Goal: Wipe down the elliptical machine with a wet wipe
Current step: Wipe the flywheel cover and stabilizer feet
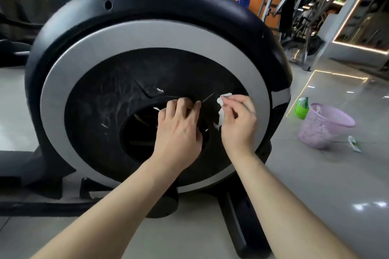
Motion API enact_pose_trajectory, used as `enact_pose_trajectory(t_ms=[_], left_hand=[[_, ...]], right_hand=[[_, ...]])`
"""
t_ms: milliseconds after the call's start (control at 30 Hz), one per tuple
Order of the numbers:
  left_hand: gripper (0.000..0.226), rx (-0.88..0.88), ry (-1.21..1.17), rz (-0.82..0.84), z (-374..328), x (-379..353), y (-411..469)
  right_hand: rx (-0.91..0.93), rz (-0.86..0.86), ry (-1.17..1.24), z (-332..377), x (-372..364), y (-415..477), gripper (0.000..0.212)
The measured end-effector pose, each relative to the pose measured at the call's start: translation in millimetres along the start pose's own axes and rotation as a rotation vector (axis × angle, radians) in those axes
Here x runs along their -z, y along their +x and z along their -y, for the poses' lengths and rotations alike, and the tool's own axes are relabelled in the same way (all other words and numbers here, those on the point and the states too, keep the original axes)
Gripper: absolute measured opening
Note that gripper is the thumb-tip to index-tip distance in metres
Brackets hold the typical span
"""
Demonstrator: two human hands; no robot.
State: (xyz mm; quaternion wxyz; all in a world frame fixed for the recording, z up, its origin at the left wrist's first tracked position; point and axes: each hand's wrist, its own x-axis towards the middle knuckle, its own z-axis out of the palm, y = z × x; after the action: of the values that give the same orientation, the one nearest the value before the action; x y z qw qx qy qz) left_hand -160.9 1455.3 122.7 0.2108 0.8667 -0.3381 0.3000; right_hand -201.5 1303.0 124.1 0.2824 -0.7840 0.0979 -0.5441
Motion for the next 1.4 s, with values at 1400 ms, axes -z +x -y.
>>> enact_pose_trajectory(t_ms=[1400], left_hand=[[0.078,-0.042,-0.009,-0.007,3,-9,-9]], right_hand=[[-0.165,0.272,-0.204,-37,13,-58,0.021]])
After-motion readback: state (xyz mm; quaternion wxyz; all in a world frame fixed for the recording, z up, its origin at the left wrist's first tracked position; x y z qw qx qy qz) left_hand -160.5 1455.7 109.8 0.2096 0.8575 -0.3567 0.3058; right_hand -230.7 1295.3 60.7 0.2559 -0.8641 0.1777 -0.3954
